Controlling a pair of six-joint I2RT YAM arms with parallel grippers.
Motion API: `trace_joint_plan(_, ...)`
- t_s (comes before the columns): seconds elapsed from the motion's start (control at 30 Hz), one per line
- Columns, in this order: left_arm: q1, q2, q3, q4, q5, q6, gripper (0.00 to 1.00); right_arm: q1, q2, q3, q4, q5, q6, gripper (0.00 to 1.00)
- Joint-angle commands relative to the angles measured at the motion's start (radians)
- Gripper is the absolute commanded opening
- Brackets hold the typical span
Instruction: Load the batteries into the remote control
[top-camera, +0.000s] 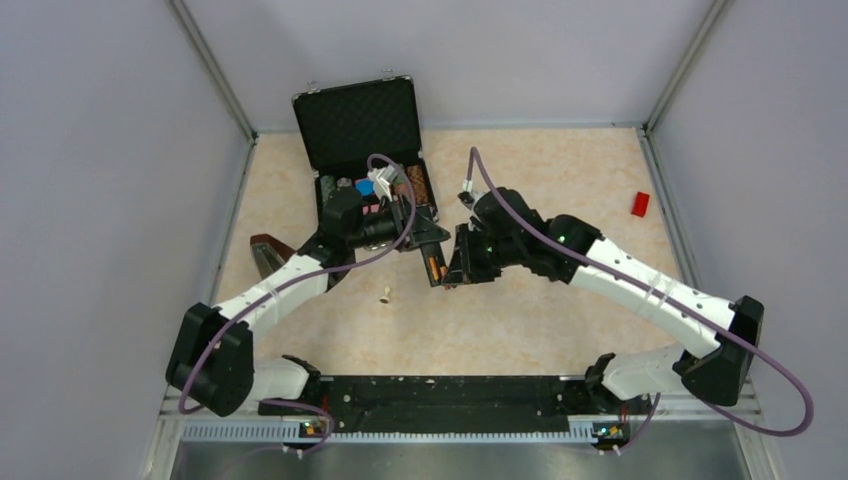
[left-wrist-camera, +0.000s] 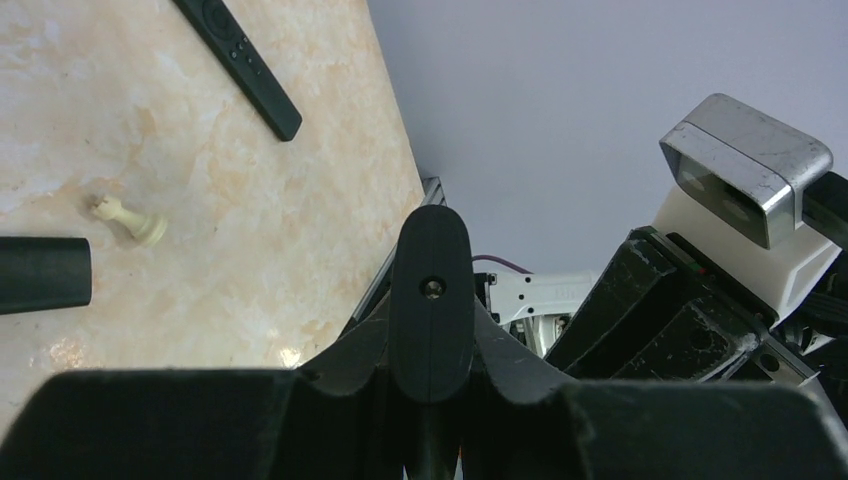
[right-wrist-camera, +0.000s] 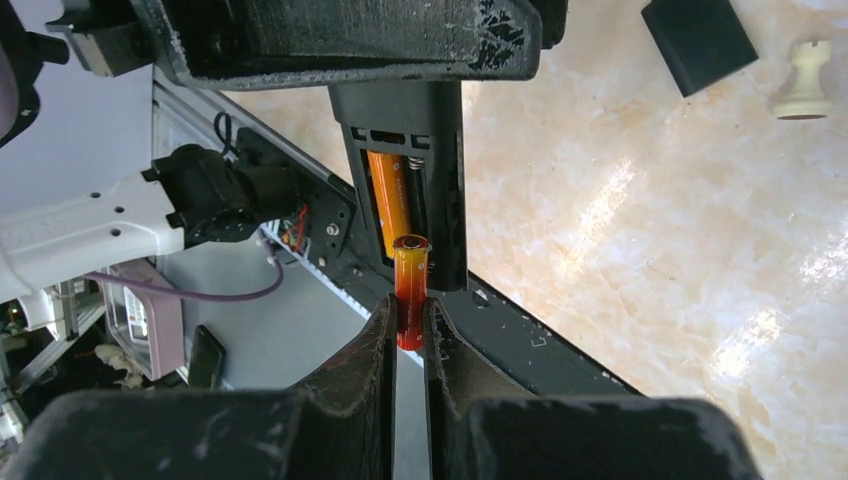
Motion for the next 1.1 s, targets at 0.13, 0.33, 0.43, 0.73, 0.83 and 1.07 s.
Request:
trace_joint_plan(0.13,-0.009,0.014,0.011,0.020,0.070,0.088,0.00,-0.007,0.058,0.001,0.003,0.013,0.028,0.00)
trace_joint_plan(0.33,-0.018,0.011,0.028,-0.015,0.106,0.150,0.00,-0.007,0.081,-0.012,0.008,0.027,0.030,0.00)
trace_joint_plan(0.43,-0.029,0.008,0.029,-0.018,0.114,0.167,0.00,-0.007,0.095,-0.016,0.010,0.019,0.030,0.00)
trace_joint_plan(0.73,-0.043,0.013,0.027,-0.035,0.069,0.179,0.00,-0.007,0.102,-0.028,0.041,-0.010,0.025,0.00)
trace_joint_plan(0.83,-0.043,0.020,0.029,-0.040,0.053,0.173,0.00,-0.007,0.095,-0.030,0.049,-0.022,0.019,0.00)
trace_joint_plan(1.07,-0.045,0.029,0.031,-0.041,0.039,0.164,0.00,-0.006,0.095,-0.043,0.057,-0.033,0.015,0.00)
